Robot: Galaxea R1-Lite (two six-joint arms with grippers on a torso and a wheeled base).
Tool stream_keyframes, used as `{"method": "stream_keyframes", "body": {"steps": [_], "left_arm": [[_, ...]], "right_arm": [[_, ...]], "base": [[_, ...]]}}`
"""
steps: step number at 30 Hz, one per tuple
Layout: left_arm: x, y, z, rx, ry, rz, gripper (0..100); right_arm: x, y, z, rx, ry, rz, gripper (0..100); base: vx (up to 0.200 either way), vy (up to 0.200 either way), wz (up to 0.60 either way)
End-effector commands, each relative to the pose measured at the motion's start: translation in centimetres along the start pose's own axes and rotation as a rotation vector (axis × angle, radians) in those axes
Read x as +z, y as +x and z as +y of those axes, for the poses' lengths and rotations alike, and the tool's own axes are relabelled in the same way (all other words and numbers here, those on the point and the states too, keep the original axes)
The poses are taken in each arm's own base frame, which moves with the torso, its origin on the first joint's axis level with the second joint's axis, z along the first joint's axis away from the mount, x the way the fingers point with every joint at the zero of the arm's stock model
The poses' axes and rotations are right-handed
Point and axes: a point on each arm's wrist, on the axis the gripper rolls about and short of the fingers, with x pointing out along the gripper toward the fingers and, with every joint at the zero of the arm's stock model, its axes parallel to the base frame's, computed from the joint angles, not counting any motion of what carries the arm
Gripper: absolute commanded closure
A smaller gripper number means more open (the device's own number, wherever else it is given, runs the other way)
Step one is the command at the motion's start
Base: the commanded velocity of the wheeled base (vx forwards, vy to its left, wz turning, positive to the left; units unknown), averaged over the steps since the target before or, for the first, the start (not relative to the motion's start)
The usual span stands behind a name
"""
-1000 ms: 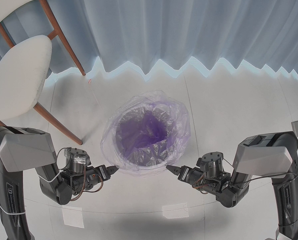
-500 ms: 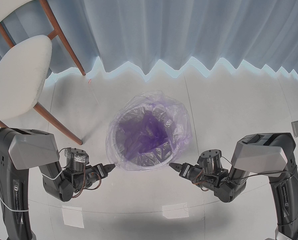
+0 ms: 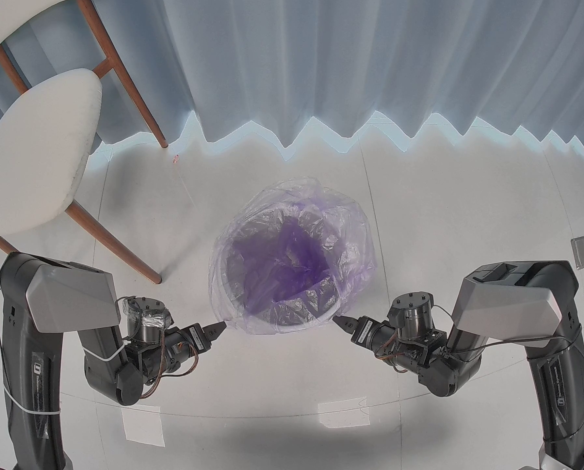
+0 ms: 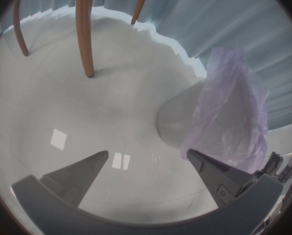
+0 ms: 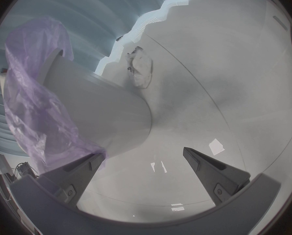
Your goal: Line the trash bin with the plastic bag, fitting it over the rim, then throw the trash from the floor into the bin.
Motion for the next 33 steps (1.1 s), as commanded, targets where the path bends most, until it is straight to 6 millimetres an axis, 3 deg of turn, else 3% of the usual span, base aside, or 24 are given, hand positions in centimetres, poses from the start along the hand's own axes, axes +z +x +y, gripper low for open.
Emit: {"method": "stream_keyframes", "body": {"steps": [1, 5, 10, 17, 18, 20, 24, 28, 33], "left_arm": [[-0.9, -2.8, -0.1, -0.070, 0.058, -0.069, 0], [-0.4, -5.8, -1.3, -0.109, 0.164, -0.054, 0], [0.9, -9.9, -2.9, -0.259, 0.182, -0.050, 0], [3.6, -15.3, -5.6, -0.401, 0.232, -0.207, 0], [3.6, -15.4, -5.7, -0.404, 0.233, -0.210, 0], [4.9, -17.5, -6.6, -0.454, 0.256, -0.303, 0], [6.5, -20.3, -7.7, -0.517, 0.280, -0.428, 0], [7.2, -21.6, -8.2, -0.532, 0.372, -0.504, 0], [7.9, -22.0, -7.6, -0.488, 0.429, -0.557, 0]], "right_arm": [[-0.5, -1.3, 0.3, 0.078, 0.001, -0.002, 0], [-1.3, -4.2, 2.2, 0.235, -0.024, 0.005, 0], [-3.1, -10.0, 4.5, 0.387, -0.102, 0.102, 0], [-0.1, -15.2, 7.5, 0.474, -0.170, 0.012, 0], [0.0, -15.2, 7.5, 0.473, -0.173, 0.010, 0], [2.1, -16.1, 7.6, 0.397, -0.192, -0.030, 0], [5.5, -15.7, 8.2, 0.241, -0.175, -0.114, 0], [6.6, -14.3, 7.8, 0.104, -0.273, -0.142, 0], [6.7, -13.5, 7.8, 0.067, -0.356, -0.166, 0]], "base": [[0.000, 0.000, 0.00], [0.000, 0.000, 0.00], [0.000, 0.000, 0.00], [0.000, 0.000, 0.00], [0.000, 0.000, 0.00], [0.000, 0.000, 0.00], [0.000, 0.000, 0.00], [0.000, 0.000, 0.00], [0.200, 0.000, 0.00]]}}
